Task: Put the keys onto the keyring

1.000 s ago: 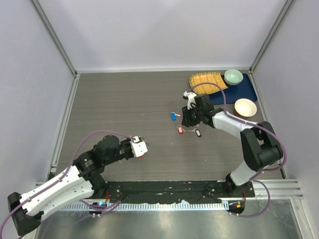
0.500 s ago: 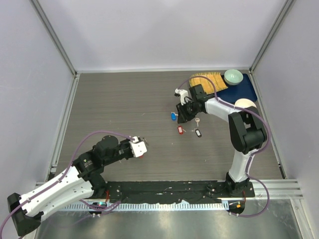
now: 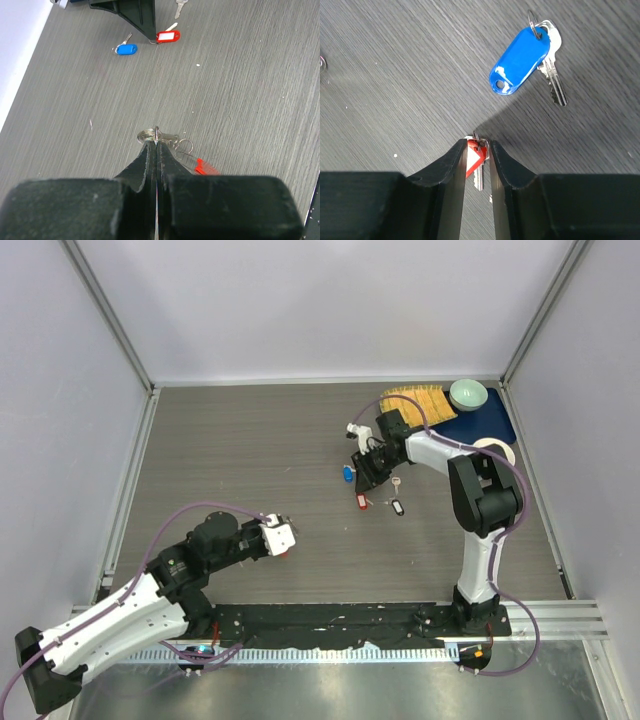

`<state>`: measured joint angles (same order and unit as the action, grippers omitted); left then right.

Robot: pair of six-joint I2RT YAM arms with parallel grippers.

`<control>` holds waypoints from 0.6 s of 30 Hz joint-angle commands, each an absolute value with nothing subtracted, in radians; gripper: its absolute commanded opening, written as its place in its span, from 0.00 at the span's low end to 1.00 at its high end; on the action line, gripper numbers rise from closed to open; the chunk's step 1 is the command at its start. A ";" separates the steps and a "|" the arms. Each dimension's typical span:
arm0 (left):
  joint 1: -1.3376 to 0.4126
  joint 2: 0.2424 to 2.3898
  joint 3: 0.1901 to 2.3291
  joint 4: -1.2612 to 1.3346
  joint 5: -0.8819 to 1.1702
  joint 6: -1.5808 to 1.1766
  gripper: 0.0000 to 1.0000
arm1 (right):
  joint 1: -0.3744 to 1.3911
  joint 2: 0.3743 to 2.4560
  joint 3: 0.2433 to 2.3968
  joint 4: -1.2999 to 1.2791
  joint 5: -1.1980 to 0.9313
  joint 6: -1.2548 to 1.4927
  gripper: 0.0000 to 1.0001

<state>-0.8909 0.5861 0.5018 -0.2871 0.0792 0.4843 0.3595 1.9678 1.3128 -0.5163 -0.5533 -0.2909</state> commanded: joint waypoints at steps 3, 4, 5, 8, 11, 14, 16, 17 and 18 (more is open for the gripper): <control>-0.896 0.589 0.508 -0.216 0.092 0.499 0.00 | 0.357 1.993 1.376 -0.549 -0.604 -0.316 0.28; -0.896 0.589 0.508 -0.215 0.092 0.499 0.00 | 0.357 1.996 1.379 -0.554 -0.606 -0.321 0.27; -0.894 0.589 0.508 -0.213 0.094 0.497 0.00 | 0.357 1.997 1.381 -0.554 -0.607 -0.321 0.27; -0.896 0.591 0.508 -0.216 0.094 0.500 0.00 | 0.357 2.002 1.381 -0.566 -0.609 -0.328 0.24; -0.896 0.592 0.508 -0.216 0.097 0.500 0.00 | 0.356 2.006 1.382 -0.577 -0.604 -0.336 0.23; -0.894 0.592 0.509 -0.216 0.100 0.500 0.00 | 0.356 2.003 1.379 -0.589 -0.603 -0.345 0.23; -0.894 0.594 0.509 -0.218 0.101 0.499 0.00 | 0.356 1.999 1.376 -0.595 -0.603 -0.348 0.23; -0.894 0.594 0.509 -0.218 0.103 0.499 0.00 | 0.356 1.999 1.373 -0.595 -0.604 -0.348 0.23; -0.894 0.597 0.511 -0.219 0.103 0.497 0.00 | 0.356 1.999 1.374 -0.595 -0.606 -0.348 0.23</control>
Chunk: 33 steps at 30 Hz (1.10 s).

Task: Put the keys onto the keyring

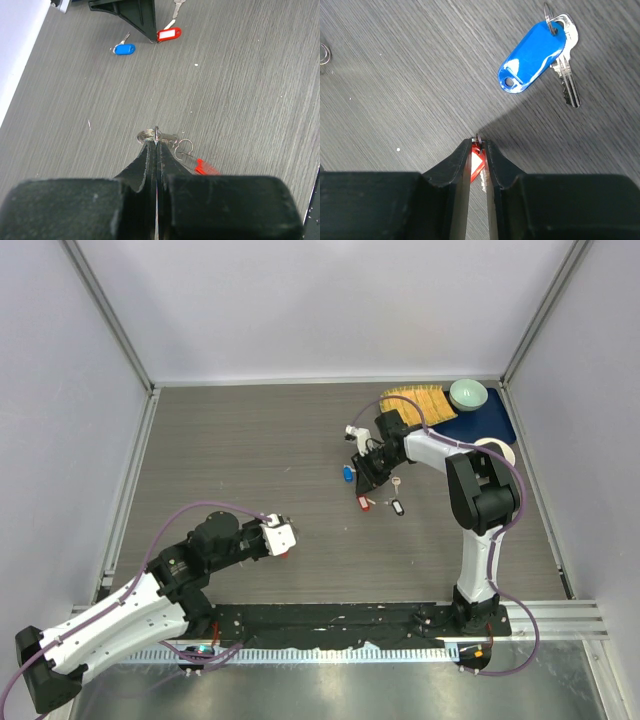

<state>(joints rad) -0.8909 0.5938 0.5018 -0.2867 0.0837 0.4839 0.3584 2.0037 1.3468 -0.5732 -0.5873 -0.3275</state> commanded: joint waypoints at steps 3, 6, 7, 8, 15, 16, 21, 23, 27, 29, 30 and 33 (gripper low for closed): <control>-0.896 0.598 0.512 -0.221 0.106 0.499 0.00 | 0.356 2.003 1.376 -0.595 -0.617 -0.350 0.21; -0.896 0.597 0.511 -0.221 0.104 0.497 0.00 | 0.354 2.008 1.376 -0.595 -0.624 -0.351 0.11; -0.894 0.600 0.511 -0.221 0.106 0.499 0.00 | 0.356 2.008 1.377 -0.597 -0.624 -0.353 0.09; -0.896 0.598 0.511 -0.221 0.107 0.497 0.00 | 0.356 2.008 1.376 -0.597 -0.627 -0.353 0.06; -0.896 0.600 0.514 -0.218 0.109 0.497 0.00 | 0.356 1.951 1.358 -0.588 -0.655 -0.360 0.01; -0.896 0.597 0.512 -0.216 0.106 0.495 0.00 | 0.365 1.918 1.347 -0.578 -0.658 -0.360 0.01; -0.896 0.584 0.505 -0.199 0.107 0.491 0.00 | 0.428 1.778 1.215 -0.421 -0.647 -0.360 0.01; -0.896 0.583 0.505 -0.198 0.113 0.488 0.00 | 0.481 1.705 1.148 -0.333 -0.624 -0.365 0.01; -0.894 0.592 0.506 -0.196 0.127 0.491 0.00 | 0.577 1.599 1.051 -0.201 -0.588 -0.371 0.01; -0.896 0.592 0.508 -0.196 0.129 0.495 0.00 | 0.630 1.563 1.002 -0.128 -0.568 -0.367 0.01; -0.896 0.592 0.509 -0.199 0.127 0.500 0.00 | 0.646 1.525 0.982 -0.098 -0.560 -0.362 0.01; -0.896 0.589 0.511 -0.202 0.118 0.509 0.00 | 0.701 1.465 0.898 0.007 -0.535 -0.367 0.01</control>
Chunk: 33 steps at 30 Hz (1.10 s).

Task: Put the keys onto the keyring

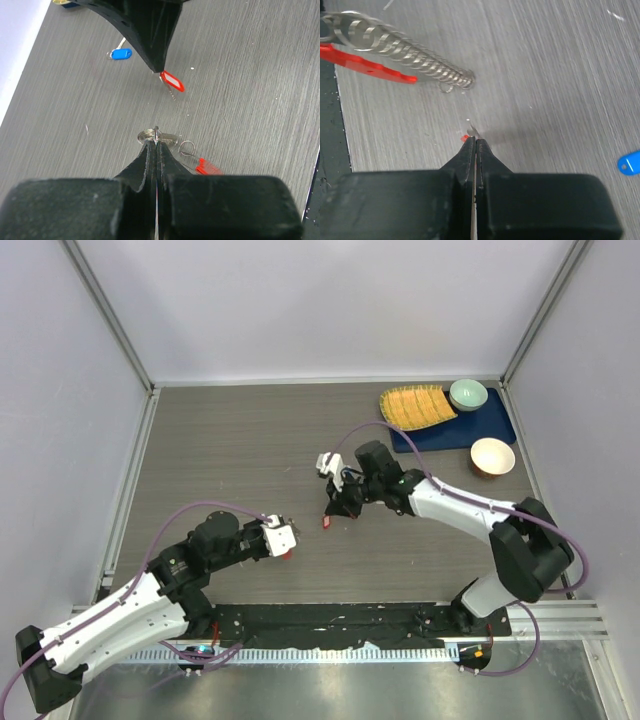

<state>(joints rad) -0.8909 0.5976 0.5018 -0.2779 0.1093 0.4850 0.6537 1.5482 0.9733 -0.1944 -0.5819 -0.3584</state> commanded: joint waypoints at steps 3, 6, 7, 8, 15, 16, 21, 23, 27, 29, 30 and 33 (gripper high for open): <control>-0.896 0.588 0.515 -0.207 0.115 0.520 0.00 | 0.751 1.385 0.822 0.126 -0.506 -0.394 0.01; -0.896 0.589 0.522 -0.210 0.112 0.526 0.00 | 0.788 1.318 0.770 0.208 -0.463 -0.422 0.01; -0.896 0.592 0.523 -0.210 0.113 0.525 0.00 | 0.811 1.304 0.743 0.234 -0.453 -0.426 0.01; -0.894 0.592 0.525 -0.210 0.118 0.526 0.00 | 0.822 1.280 0.727 0.286 -0.448 -0.434 0.01; -0.894 0.611 0.534 -0.199 0.166 0.509 0.00 | 0.879 1.227 0.652 0.414 -0.420 -0.471 0.01; -0.896 0.611 0.534 -0.196 0.173 0.508 0.00 | 0.882 1.224 0.650 0.414 -0.419 -0.477 0.01; -0.894 0.615 0.532 -0.183 0.192 0.500 0.00 | 0.907 1.215 0.646 0.413 -0.403 -0.495 0.01; -0.896 0.620 0.535 -0.181 0.201 0.495 0.00 | 0.913 1.219 0.653 0.393 -0.413 -0.502 0.01; -0.896 0.620 0.534 -0.170 0.196 0.494 0.00 | 0.930 1.229 0.667 0.357 -0.417 -0.518 0.01; -0.894 0.620 0.531 -0.167 0.190 0.495 0.00 | 0.936 1.230 0.667 0.350 -0.417 -0.523 0.01; -0.894 0.620 0.531 -0.169 0.189 0.494 0.00 | 0.936 1.230 0.667 0.347 -0.419 -0.526 0.01; -0.894 0.620 0.529 -0.164 0.186 0.494 0.00 | 0.943 1.230 0.672 0.327 -0.426 -0.532 0.01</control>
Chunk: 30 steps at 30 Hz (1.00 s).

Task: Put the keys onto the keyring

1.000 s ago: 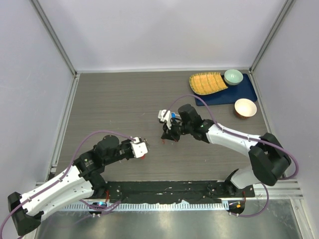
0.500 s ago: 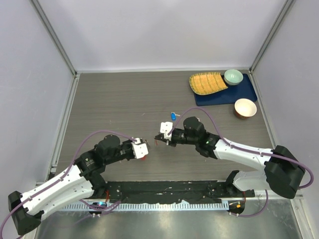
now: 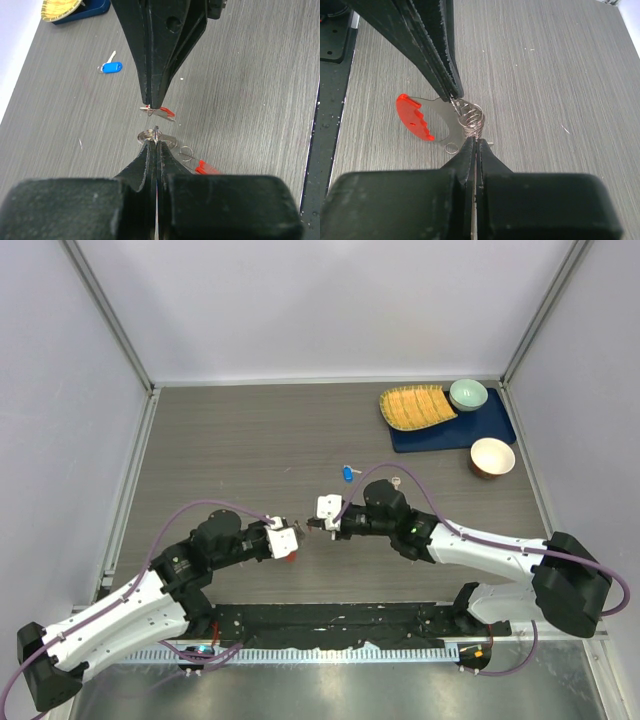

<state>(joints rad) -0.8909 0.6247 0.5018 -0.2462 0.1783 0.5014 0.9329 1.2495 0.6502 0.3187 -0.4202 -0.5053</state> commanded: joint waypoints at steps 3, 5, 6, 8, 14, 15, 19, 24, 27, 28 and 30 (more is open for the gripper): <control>-0.896 0.624 0.529 -0.163 0.187 0.491 0.00 | 0.951 1.230 0.673 0.327 -0.431 -0.537 0.01; -0.894 0.627 0.531 -0.164 0.189 0.492 0.00 | 0.953 1.229 0.673 0.333 -0.430 -0.538 0.01; -0.894 0.629 0.531 -0.163 0.189 0.491 0.00 | 0.953 1.229 0.672 0.336 -0.428 -0.540 0.01; -0.894 0.629 0.531 -0.163 0.193 0.492 0.00 | 0.954 1.230 0.673 0.339 -0.428 -0.541 0.01; -0.894 0.632 0.534 -0.164 0.196 0.489 0.00 | 0.953 1.229 0.676 0.345 -0.451 -0.538 0.01; -0.896 0.632 0.534 -0.164 0.198 0.489 0.00 | 0.954 1.229 0.676 0.345 -0.456 -0.538 0.01; -0.894 0.635 0.534 -0.166 0.198 0.489 0.00 | 0.957 1.223 0.678 0.336 -0.471 -0.535 0.01; -0.894 0.635 0.534 -0.166 0.199 0.488 0.00 | 0.956 1.220 0.680 0.336 -0.469 -0.537 0.01; -0.894 0.638 0.535 -0.167 0.204 0.488 0.00 | 0.957 1.218 0.681 0.337 -0.468 -0.537 0.01; -0.894 0.637 0.535 -0.166 0.206 0.488 0.00 | 0.957 1.219 0.681 0.339 -0.469 -0.537 0.01; -0.894 0.640 0.537 -0.166 0.206 0.486 0.00 | 0.957 1.219 0.683 0.339 -0.471 -0.535 0.01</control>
<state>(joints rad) -0.8909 0.6376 0.5018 -0.2356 0.1848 0.5003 0.9520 1.2495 0.6506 0.3061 -0.4545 -0.5259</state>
